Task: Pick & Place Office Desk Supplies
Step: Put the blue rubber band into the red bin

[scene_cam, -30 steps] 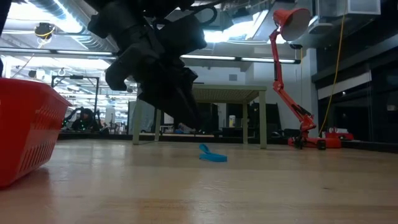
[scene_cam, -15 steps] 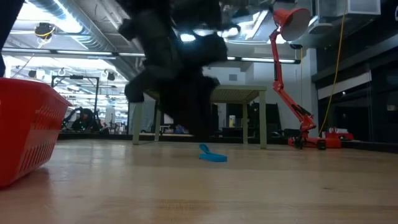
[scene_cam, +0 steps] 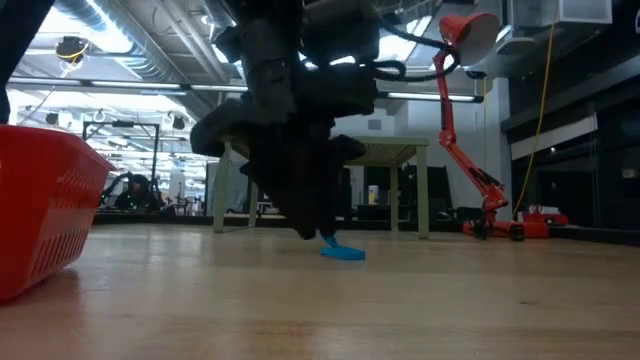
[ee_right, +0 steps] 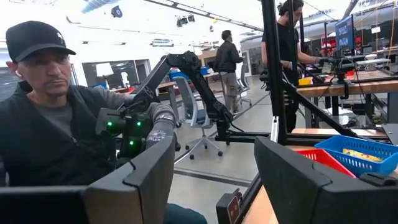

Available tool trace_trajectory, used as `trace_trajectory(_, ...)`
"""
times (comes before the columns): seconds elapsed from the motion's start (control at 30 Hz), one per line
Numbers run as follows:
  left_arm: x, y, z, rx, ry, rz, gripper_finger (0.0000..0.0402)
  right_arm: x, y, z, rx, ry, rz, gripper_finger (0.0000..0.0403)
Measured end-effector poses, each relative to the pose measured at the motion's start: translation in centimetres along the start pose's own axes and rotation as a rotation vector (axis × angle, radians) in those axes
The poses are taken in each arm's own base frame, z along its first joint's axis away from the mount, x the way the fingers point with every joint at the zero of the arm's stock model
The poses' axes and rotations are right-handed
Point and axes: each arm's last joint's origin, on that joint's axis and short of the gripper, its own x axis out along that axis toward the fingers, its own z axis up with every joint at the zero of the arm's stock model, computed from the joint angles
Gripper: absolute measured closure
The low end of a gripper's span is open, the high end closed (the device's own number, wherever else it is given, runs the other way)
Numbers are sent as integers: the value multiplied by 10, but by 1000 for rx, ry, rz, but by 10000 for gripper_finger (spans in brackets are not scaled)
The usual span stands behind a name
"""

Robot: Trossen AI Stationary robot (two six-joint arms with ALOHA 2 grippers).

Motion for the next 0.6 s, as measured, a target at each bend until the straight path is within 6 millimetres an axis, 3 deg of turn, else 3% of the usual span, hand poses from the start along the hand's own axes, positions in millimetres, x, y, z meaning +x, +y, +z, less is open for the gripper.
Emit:
trace_trajectory(0.47, 34, 1, -3, 23, -23, -53, 278, 0, 0, 0, 0, 3, -2, 178)
trace_trajectory(0.6, 38, 1, -4, 21, -14, -39, 315, 0, 0, 0, -2, 3, -3, 178)
